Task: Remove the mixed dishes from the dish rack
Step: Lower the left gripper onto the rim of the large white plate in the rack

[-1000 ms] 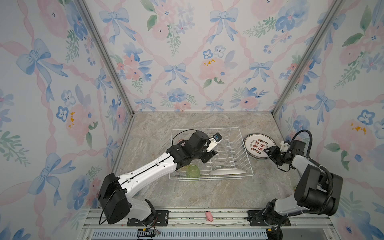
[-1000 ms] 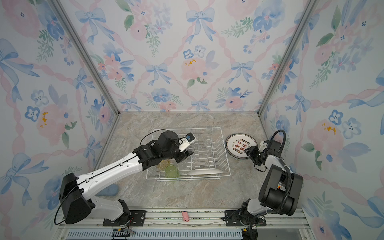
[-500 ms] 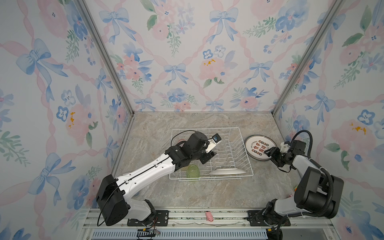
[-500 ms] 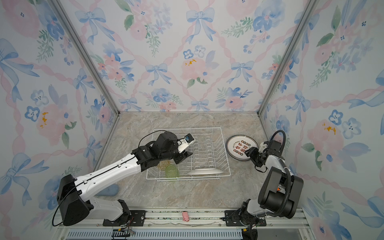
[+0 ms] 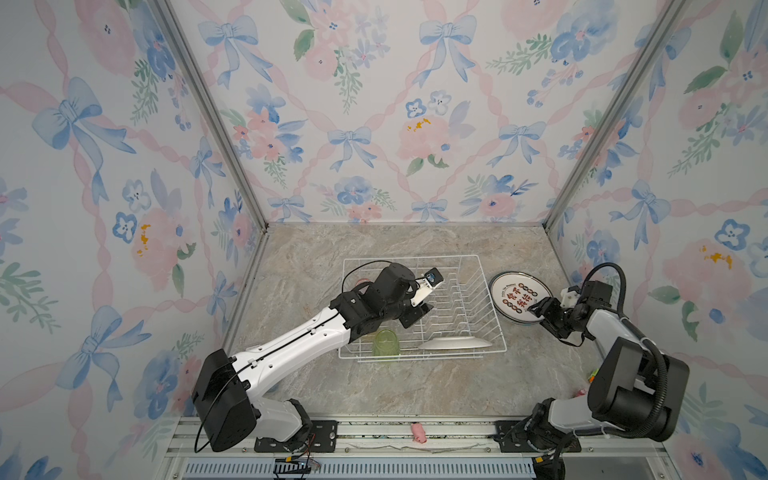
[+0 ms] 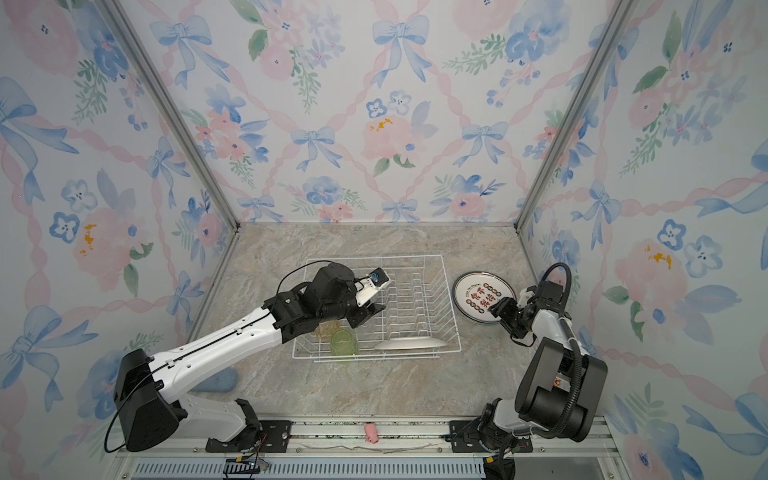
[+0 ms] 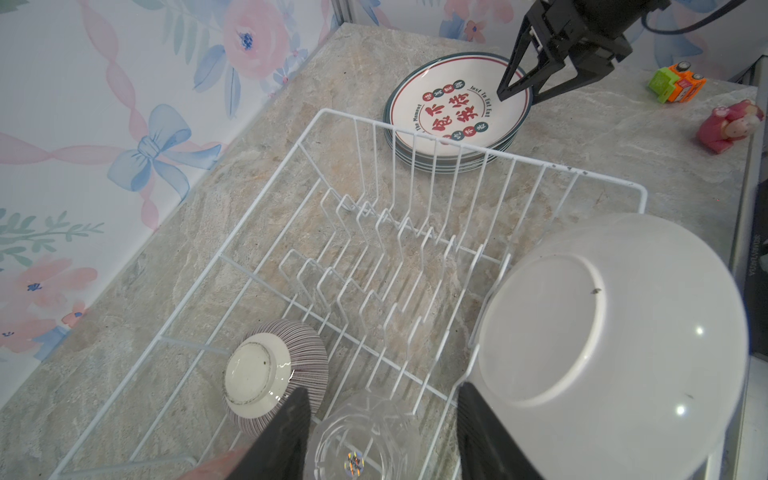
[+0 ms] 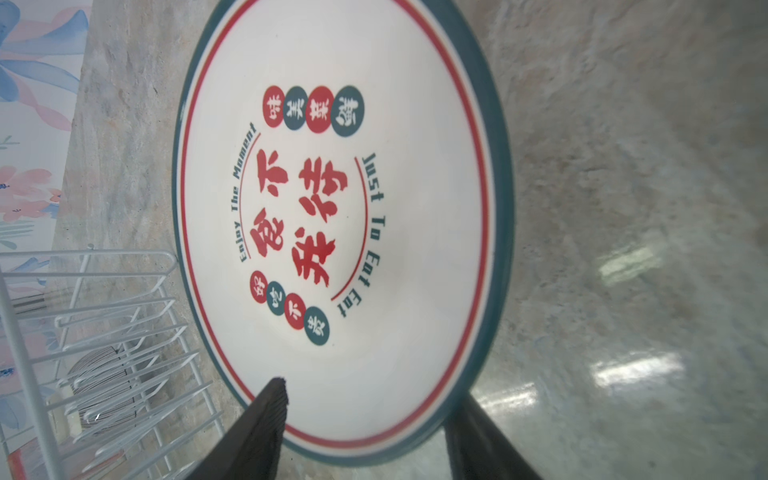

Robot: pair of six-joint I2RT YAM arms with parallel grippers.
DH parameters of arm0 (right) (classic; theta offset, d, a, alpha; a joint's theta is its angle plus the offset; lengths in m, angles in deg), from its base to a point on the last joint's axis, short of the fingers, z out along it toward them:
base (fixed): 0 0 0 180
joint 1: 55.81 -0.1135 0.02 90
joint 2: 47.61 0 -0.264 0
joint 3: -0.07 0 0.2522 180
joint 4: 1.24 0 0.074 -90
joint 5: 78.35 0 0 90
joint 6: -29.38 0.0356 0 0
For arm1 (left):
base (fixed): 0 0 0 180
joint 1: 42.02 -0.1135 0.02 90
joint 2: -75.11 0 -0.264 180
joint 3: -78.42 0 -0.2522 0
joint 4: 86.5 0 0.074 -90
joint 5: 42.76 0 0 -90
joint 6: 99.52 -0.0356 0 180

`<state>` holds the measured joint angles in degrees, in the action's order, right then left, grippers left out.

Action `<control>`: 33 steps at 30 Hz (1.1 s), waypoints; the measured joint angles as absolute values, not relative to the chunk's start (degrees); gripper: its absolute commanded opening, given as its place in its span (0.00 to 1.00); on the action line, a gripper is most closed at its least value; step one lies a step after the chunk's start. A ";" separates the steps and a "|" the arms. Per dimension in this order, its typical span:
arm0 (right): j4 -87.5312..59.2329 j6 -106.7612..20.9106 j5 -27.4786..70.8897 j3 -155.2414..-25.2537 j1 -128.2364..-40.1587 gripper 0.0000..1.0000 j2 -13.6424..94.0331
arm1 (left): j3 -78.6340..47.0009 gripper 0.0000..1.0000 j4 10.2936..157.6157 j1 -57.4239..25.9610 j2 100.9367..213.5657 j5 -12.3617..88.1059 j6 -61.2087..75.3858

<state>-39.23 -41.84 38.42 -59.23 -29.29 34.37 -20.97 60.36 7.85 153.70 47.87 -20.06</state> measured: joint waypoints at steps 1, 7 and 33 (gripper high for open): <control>-39.49 -41.84 38.61 -59.23 -29.29 0.63 34.30 | -20.97 0.53 60.38 7.85 153.67 47.87 -20.09; -40.17 -41.84 39.07 -59.23 -29.29 0.63 33.80 | -20.97 0.53 60.36 7.85 153.67 47.82 -20.46; -48.23 -43.52 34.46 -64.37 -41.05 0.70 5.15 | -11.24 0.51 51.70 29.72 158.20 57.96 -28.33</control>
